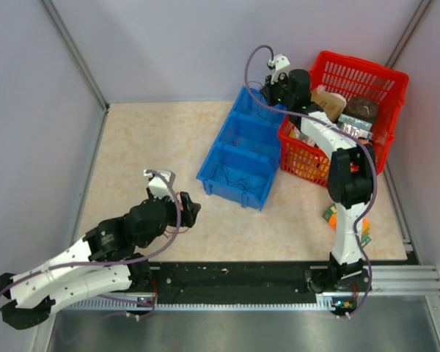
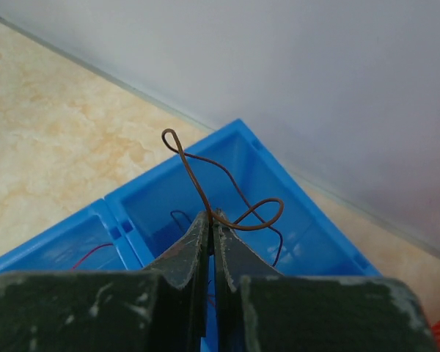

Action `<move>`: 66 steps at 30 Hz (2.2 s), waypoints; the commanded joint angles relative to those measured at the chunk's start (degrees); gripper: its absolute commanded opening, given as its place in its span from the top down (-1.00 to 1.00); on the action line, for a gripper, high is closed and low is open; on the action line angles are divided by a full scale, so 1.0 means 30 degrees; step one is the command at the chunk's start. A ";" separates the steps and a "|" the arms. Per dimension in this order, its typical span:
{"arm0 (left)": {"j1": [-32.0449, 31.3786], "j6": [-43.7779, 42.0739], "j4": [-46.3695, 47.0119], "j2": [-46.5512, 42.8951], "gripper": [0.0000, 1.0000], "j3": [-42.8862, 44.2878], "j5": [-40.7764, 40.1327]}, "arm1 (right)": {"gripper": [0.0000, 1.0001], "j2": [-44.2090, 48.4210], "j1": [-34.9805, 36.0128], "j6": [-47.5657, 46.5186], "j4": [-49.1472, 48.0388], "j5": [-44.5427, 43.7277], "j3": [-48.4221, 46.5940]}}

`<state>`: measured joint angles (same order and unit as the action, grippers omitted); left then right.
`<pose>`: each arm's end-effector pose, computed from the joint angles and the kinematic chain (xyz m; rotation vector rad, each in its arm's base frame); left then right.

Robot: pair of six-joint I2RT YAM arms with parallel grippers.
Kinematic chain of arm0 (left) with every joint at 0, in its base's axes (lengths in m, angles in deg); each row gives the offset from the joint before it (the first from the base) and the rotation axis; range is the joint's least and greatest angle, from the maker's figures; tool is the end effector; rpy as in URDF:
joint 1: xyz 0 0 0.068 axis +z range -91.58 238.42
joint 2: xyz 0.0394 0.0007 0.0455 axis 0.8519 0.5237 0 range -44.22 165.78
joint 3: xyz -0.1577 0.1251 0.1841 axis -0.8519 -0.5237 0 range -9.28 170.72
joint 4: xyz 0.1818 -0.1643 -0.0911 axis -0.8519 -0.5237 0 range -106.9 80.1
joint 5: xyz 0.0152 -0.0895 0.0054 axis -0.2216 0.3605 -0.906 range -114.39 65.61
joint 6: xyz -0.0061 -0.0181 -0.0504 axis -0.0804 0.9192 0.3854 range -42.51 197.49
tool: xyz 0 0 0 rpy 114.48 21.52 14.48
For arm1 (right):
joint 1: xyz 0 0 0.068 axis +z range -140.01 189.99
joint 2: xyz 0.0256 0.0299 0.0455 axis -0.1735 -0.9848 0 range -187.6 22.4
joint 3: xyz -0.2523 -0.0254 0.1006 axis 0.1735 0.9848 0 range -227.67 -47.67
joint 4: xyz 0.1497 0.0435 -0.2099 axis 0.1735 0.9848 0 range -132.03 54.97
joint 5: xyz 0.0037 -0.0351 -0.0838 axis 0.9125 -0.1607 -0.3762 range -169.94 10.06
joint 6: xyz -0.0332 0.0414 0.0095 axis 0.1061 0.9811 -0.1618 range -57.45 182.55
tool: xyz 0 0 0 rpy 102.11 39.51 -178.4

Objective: Untangle the cables

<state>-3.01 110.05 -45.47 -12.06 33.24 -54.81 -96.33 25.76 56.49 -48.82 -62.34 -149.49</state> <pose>0.0739 -0.0981 0.3126 0.1610 1.9803 -0.5455 0.4831 0.1476 0.3122 -0.5512 1.6664 0.3917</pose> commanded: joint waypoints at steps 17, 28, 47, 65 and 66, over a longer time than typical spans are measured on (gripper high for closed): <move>0.5561 0.2099 -0.0388 0.0878 -0.48 0.0795 0.5798 | 1.00 -0.2145 0.0074 0.3018 0.4048 -0.1907 -0.3509; 1.0774 0.4173 -0.2764 0.3636 -0.66 0.2350 0.7001 | -0.63 -0.0855 0.1480 0.1319 1.2016 -0.8213 -0.7632; 1.7427 0.6936 -0.0456 0.4772 -0.58 -0.2892 0.8140 | -0.49 1.2272 1.6357 0.9492 0.1546 -0.6132 1.2922; 1.7752 0.5320 0.0551 -0.1312 0.94 -0.5153 1.3506 | -0.44 0.6796 1.6601 0.8937 -0.3566 -0.6051 1.4457; 1.7781 0.5233 0.0462 -0.1665 0.99 -0.5035 1.3710 | -0.42 0.6767 1.6628 0.8762 -0.3887 -0.5957 1.4545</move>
<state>49.88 127.89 -42.08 -12.84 15.23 -17.26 -76.03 77.82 84.00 -55.96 -81.68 -103.72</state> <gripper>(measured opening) 0.050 0.730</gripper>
